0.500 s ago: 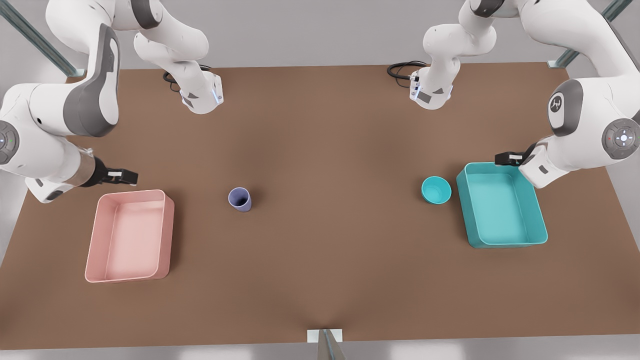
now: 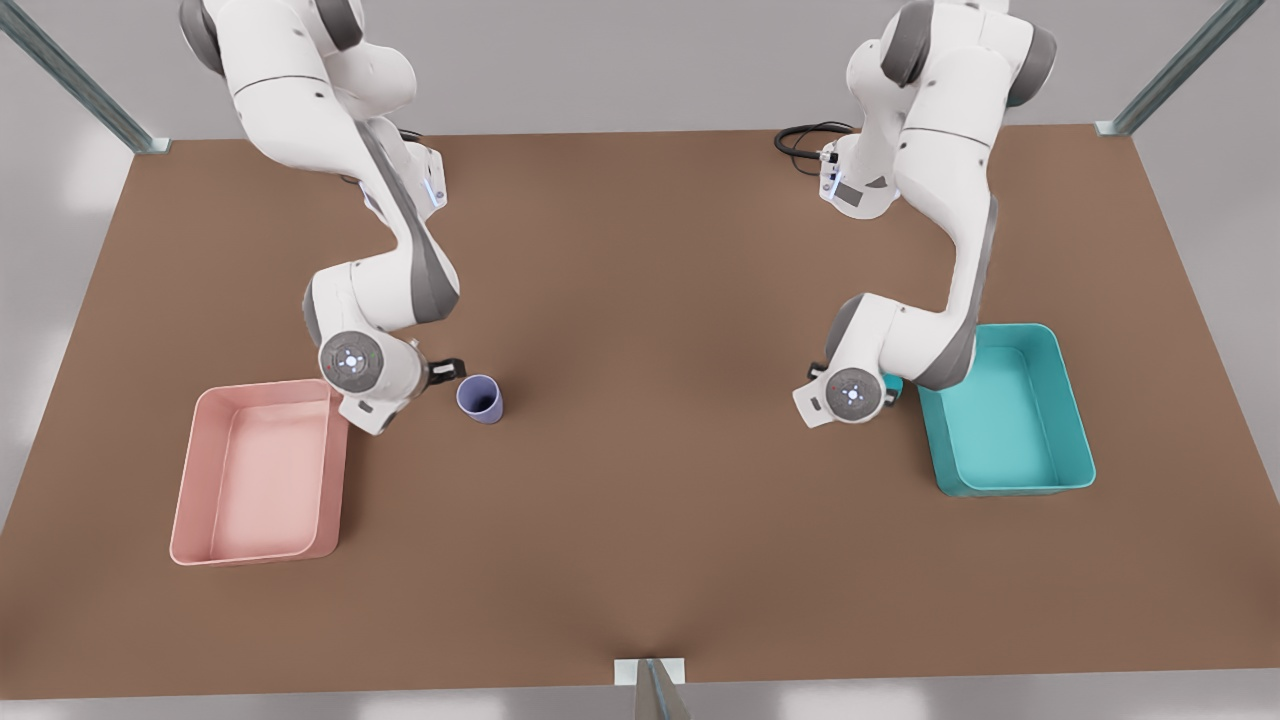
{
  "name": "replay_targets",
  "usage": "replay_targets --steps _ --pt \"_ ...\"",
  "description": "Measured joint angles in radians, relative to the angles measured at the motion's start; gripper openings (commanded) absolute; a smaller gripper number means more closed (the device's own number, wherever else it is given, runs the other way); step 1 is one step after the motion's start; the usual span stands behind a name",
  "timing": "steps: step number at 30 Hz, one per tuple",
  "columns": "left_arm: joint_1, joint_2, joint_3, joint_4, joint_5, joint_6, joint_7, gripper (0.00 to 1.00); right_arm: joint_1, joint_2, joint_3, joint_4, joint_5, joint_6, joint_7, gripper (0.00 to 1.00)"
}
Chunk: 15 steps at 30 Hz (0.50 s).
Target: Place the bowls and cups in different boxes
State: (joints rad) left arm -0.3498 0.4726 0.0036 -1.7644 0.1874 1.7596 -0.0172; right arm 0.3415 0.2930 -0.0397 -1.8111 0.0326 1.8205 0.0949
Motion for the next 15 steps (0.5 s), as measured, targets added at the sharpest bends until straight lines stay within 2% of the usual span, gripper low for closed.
replay_targets --steps 5,9,15 --pt "0.015 -0.038 0.004 -0.156 0.02 0.157 -0.119 1.0 -0.007 0.074 0.0 -0.052 0.029 0.205 0.02 1.0" --pt "0.022 -0.106 0.004 -0.274 0.016 0.261 -0.23 1.0 -0.003 0.064 0.001 -0.159 0.048 0.319 0.033 1.0" --pt "0.023 -0.096 0.003 -0.344 -0.004 0.368 -0.364 1.0 0.003 0.066 0.004 -0.207 0.055 0.405 0.047 1.0"
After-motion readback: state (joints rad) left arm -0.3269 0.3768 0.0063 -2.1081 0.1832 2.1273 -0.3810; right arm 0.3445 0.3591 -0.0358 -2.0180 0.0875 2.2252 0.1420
